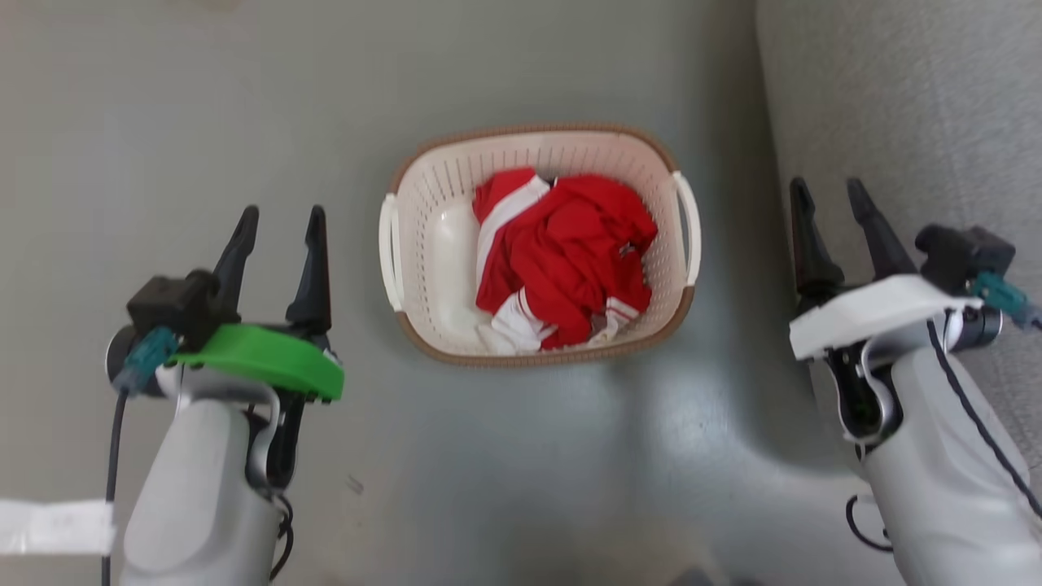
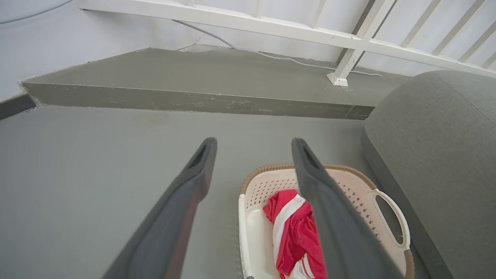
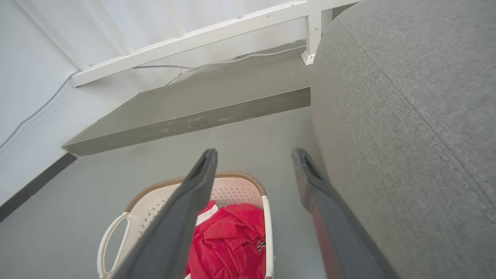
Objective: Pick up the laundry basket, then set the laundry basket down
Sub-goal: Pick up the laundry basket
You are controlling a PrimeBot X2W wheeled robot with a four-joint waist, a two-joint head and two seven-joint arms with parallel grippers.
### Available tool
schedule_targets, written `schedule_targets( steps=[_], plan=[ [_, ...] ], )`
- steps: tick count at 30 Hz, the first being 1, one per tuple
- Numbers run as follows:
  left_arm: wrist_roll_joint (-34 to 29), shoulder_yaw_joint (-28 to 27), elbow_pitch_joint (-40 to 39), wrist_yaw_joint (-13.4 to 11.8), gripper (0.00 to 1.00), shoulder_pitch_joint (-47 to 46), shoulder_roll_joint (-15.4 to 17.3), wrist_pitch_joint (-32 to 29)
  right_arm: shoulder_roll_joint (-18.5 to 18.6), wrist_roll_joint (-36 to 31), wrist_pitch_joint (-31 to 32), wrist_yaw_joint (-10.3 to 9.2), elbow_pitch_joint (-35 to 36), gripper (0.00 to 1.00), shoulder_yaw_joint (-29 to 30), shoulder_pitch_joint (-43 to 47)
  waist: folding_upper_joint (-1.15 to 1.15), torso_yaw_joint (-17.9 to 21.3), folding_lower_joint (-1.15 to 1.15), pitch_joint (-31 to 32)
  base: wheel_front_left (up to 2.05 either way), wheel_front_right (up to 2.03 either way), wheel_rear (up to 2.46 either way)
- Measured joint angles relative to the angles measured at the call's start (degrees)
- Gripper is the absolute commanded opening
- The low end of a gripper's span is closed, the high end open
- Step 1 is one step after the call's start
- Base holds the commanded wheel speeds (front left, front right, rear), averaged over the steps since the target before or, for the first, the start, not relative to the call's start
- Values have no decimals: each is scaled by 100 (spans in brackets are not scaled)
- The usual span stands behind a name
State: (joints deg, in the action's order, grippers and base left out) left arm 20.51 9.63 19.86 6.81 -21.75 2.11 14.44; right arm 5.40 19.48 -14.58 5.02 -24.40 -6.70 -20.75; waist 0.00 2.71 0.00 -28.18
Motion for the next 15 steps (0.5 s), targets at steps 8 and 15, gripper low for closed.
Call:
schedule_targets(
  steps=[8,15],
  plan=[
    [51,218,549,7,100,-633,-23,-14,0,-41,0,19,-530,100,-67,-630,0,-20,0,-583,0,0,0],
    [144,349,1104,8,100,-1141,-30,-137,-1,-107,0,53,-1020,100,-146,-1109,0,-35,0,-1069,0,0,0]
  ],
)
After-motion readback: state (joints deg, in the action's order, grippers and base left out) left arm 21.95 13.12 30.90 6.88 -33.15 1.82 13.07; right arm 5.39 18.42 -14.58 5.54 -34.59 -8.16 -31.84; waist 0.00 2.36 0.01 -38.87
